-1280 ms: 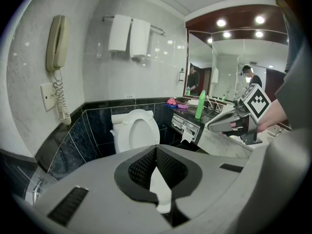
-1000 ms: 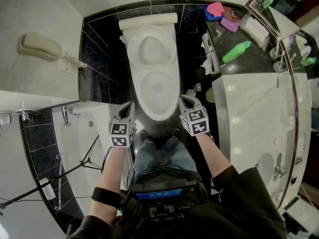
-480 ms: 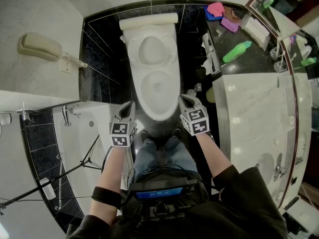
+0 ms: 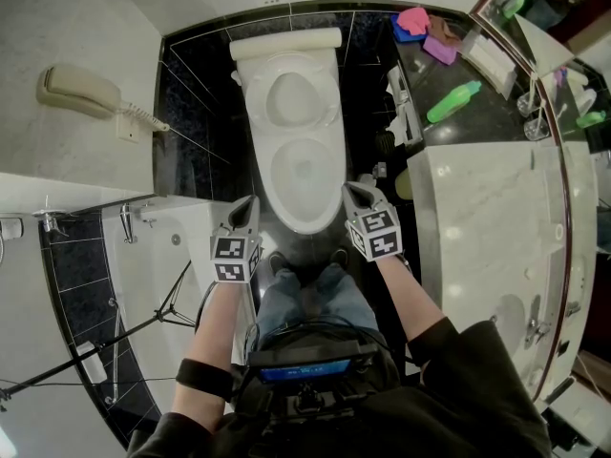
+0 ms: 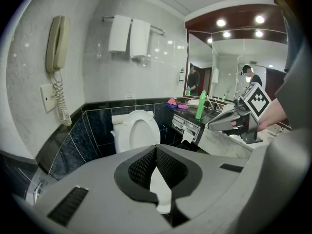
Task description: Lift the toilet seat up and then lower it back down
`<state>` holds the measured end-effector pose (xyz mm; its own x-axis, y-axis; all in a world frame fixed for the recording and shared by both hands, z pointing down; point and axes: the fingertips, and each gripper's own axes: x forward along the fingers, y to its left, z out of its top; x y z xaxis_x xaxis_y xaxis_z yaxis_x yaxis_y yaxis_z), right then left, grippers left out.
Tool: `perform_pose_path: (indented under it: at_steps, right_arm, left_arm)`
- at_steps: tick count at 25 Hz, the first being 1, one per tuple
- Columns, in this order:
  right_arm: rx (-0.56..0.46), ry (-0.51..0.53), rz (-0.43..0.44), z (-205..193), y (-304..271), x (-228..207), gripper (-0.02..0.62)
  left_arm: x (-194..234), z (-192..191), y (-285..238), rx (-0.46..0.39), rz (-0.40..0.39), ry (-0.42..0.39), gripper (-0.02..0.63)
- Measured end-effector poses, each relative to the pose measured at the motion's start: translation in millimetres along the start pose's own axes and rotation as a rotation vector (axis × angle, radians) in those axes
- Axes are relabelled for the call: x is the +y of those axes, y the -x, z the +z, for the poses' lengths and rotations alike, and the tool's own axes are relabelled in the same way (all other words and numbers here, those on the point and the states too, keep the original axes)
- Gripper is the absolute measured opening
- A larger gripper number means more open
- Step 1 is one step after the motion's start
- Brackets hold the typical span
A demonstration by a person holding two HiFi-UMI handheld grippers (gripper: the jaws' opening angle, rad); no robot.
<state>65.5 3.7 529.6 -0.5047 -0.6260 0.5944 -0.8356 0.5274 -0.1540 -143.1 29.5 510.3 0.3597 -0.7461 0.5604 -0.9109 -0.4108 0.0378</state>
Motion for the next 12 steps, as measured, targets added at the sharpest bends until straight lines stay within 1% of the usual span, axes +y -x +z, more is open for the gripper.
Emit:
perform_pose_path:
  at_steps: [12]
  right_arm:
    - [-0.013, 0.002, -0.005, 6.0, 2.2, -1.4, 0.002]
  left_arm:
    - [-0.9, 2.1, 0.2, -0.003, -0.001, 0.001, 0.006]
